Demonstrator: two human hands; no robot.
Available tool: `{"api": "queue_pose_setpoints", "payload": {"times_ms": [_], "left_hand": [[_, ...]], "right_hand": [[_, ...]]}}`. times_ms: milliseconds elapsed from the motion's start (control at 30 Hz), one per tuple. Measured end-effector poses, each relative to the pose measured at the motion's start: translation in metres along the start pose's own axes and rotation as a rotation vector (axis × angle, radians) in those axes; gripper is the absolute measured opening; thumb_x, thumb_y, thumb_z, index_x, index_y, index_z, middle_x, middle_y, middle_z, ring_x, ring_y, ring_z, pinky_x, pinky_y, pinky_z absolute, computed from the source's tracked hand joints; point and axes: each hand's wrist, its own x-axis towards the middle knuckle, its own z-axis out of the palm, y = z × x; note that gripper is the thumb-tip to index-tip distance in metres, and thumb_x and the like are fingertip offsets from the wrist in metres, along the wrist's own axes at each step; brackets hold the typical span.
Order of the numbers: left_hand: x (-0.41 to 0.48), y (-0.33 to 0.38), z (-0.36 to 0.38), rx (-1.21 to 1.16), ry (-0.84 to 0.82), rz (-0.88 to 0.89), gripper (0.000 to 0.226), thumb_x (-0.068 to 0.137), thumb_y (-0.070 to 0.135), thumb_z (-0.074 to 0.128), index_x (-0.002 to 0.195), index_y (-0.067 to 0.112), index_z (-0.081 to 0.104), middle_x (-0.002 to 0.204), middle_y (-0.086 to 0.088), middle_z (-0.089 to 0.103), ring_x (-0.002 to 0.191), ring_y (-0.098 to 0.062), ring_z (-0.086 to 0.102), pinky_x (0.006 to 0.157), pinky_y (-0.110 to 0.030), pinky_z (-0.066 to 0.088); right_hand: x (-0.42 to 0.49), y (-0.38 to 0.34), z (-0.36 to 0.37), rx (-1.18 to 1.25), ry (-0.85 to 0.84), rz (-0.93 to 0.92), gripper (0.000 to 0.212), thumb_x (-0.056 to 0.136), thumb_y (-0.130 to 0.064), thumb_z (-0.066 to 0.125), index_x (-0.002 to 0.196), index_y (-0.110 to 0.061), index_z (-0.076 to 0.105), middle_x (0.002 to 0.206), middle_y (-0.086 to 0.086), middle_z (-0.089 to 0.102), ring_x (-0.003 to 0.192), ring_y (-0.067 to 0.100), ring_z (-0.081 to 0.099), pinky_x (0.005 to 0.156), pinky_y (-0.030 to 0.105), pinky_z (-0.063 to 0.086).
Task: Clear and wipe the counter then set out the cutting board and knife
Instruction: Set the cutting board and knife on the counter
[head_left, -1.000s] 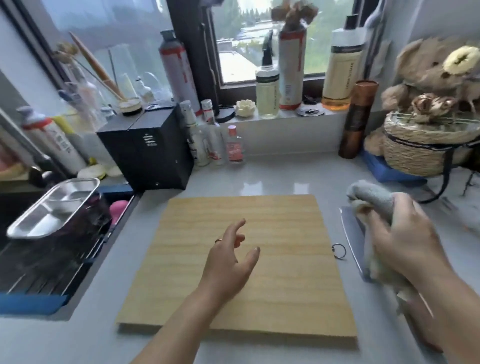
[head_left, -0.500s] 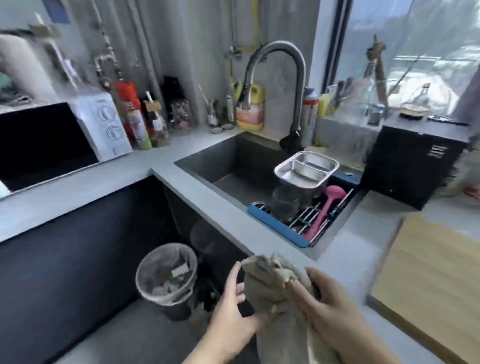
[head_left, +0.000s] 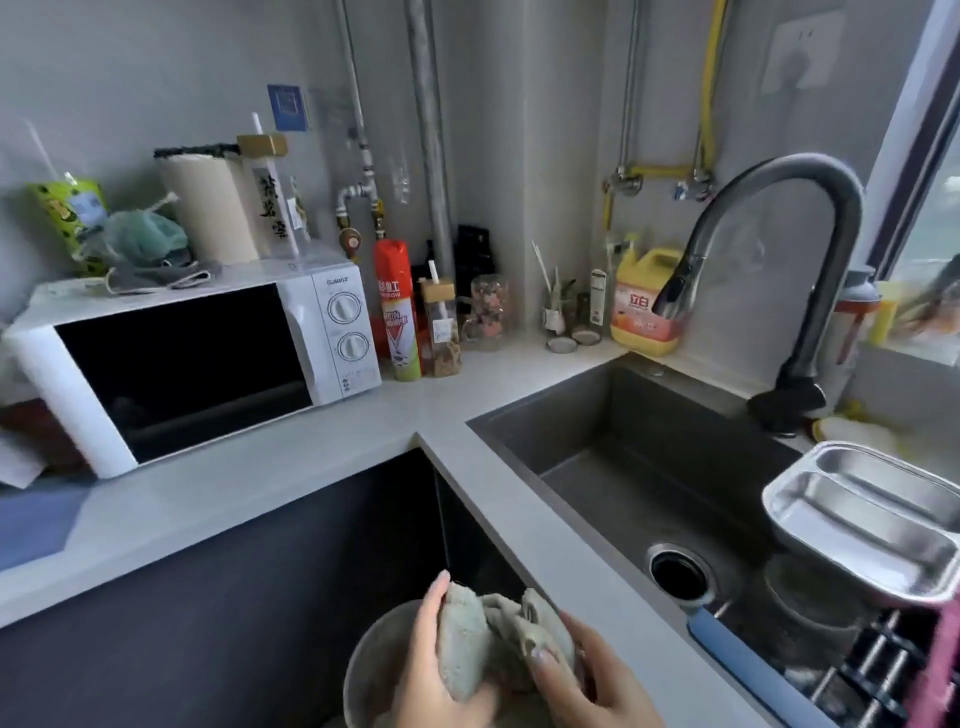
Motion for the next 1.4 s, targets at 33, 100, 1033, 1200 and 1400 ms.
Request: {"api": "queue_pose_setpoints", "payload": {"times_ms": [33, 100, 1033, 1200, 1400], "left_hand": [[0.022, 0.009, 0.001, 0.0, 0.07, 0.066, 0.069, 0.065, 0.01, 0.07, 0.125, 0.033, 0.042, 0.117, 0.024, 0.048, 0.094, 0.02, 0.047, 0.093, -0.004, 0.034], [0.075, 0.018, -0.007, 0.077, 0.129, 0.077, 0.056, 0.063, -0.001, 0.071, 0.085, 0.05, 0.067, 0.09, 0.029, 0.066, 0.09, 0.012, 0.056, 0.089, -0.002, 0.035], [0.629, -0.038, 0.029, 0.776, -0.23, 0.316, 0.072, 0.081, 0.018, 0.056, 0.14, 0.033, 0.019, 0.155, 0.002, -0.005, 0.136, -0.025, 0.023, 0.101, -0.036, 0.04], [0.613, -0.089, 0.045, 0.81, -0.239, 0.348, 0.054, 0.084, 0.047, 0.043, 0.136, 0.031, 0.033, 0.149, 0.012, 0.027, 0.139, -0.008, 0.018, 0.107, -0.028, 0.022], [0.612, -0.092, 0.042, 0.641, -0.201, 0.388, 0.049, 0.08, 0.033, 0.059, 0.127, 0.019, 0.051, 0.141, 0.003, 0.045, 0.135, -0.016, 0.034, 0.106, -0.034, 0.027]], "right_hand": [[0.019, -0.004, 0.002, 0.013, -0.003, -0.007, 0.06, 0.059, -0.04, 0.079, 0.112, -0.039, 0.052, 0.099, -0.016, 0.066, 0.093, -0.012, 0.059, 0.074, 0.001, 0.041], [0.065, -0.007, 0.008, -0.057, -0.031, 0.021, 0.061, 0.057, -0.031, 0.082, 0.108, -0.039, 0.048, 0.091, -0.011, 0.066, 0.09, 0.0, 0.063, 0.077, 0.01, 0.043], [0.557, -0.062, 0.024, 0.1, 0.655, 0.379, 0.063, 0.082, -0.02, 0.064, 0.137, -0.015, 0.033, 0.127, 0.017, 0.054, 0.109, 0.035, 0.057, 0.095, 0.048, 0.048], [0.546, -0.023, 0.047, -0.698, 0.52, 0.283, 0.063, 0.079, -0.054, 0.055, 0.136, -0.037, 0.033, 0.15, -0.003, 0.022, 0.137, 0.018, 0.026, 0.107, 0.036, 0.031], [0.541, -0.022, 0.052, -0.734, 0.514, 0.258, 0.056, 0.085, -0.052, 0.047, 0.136, -0.035, 0.034, 0.155, -0.006, 0.014, 0.142, 0.015, 0.016, 0.112, 0.032, 0.023]]}}
